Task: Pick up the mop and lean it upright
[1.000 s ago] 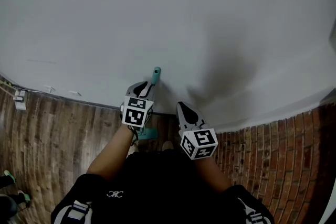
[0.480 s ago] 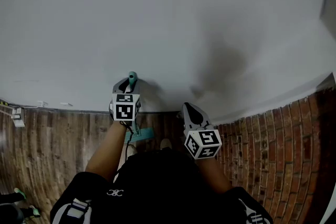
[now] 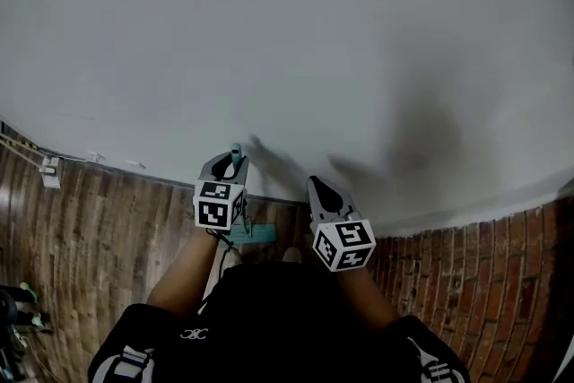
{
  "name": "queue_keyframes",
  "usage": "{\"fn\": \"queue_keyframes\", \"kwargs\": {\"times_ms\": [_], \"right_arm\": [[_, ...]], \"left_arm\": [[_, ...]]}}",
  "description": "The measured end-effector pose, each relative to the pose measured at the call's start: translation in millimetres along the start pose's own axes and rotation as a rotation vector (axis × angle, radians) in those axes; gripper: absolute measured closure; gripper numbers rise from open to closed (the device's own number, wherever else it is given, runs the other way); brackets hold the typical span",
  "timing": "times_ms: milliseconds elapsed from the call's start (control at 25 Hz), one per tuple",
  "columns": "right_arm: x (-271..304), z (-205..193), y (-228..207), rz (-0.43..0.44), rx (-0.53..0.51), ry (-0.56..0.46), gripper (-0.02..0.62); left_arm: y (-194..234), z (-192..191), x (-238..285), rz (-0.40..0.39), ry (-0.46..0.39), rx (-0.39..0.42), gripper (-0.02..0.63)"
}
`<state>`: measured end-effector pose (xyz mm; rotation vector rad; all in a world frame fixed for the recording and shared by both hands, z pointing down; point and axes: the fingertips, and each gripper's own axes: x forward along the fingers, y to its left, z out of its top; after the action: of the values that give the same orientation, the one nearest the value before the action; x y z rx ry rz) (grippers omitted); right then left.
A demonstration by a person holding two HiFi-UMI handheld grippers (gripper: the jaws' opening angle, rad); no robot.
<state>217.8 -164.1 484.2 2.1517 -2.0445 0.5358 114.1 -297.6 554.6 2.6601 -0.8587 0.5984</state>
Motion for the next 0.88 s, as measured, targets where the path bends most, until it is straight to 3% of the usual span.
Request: {"fn": "queue_keyframes", "kwargs": {"times_ms": [440,640,880], "right_arm": [[56,0,65,0.317,-0.013,0.027,0.581],[63,0,96,0.411,-0.065,0.020,0.581],[68,-5,120,0.468,-0.067,0.034,0.581]], "left_arm": [[16,-30,-79,0.165,-0.043,-0.085,0.499],[29,-42,-105,0.235,-0.054,-0.116,0.499],[31,-46,-117,0.252,-0.070,-0.117,0.499]]}}
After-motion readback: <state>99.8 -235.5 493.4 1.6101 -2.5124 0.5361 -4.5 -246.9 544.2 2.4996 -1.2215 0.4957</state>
